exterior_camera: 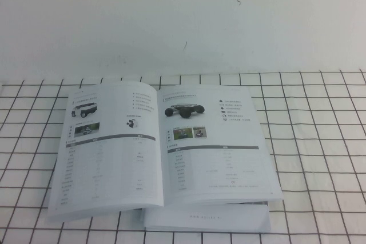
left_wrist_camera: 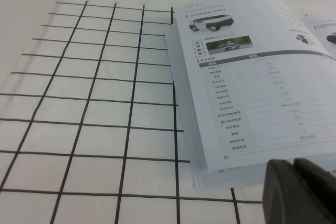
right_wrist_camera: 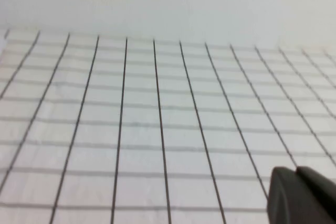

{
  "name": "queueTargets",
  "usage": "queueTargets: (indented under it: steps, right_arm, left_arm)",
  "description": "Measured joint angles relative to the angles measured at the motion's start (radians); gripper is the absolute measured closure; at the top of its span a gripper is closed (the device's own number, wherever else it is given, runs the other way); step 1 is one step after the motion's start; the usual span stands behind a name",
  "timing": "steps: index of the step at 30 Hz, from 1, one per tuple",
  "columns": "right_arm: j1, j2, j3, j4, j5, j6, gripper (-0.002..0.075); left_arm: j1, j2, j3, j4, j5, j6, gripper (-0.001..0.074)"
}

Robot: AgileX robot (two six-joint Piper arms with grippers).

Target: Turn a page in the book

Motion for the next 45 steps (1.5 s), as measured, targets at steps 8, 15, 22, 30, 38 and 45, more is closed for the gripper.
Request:
queueTargets:
  steps: [8, 15, 22, 30, 38, 45]
  right_arm:
    - [0.079, -0.005, 0.004, -0.009, 0.106, -0.088, 0.0726]
    - [0.103, -0.005, 0.004, -0.011, 0.106, -0.091, 0.0726]
    - [0.097, -0.005, 0.004, -0.009, 0.106, -0.031, 0.0726]
    - [0.074, -0.005, 0.004, -0.005, 0.106, -0.005, 0.0725]
    - [0.074, -0.005, 0.004, 0.032, 0.106, -0.042, 0.0725]
    - [0.074, -0.005, 0.004, 0.128, 0.106, -0.181, 0.0726]
  left_arm:
    - [0.000, 0.000, 0.000, -0.002, 0.000, 0.000, 0.0737]
    - [0.000, 0.000, 0.000, -0.002, 0.000, 0.000, 0.0737]
    - [0.000, 0.000, 0.000, -0.002, 0.000, 0.000, 0.0737]
    - [0.000, 0.000, 0.000, -0.002, 0.000, 0.000, 0.0738]
    - [0.000, 0.000, 0.000, -0.002, 0.000, 0.000, 0.0738]
    - [0.000, 0.000, 0.000, -0.002, 0.000, 0.000, 0.0738]
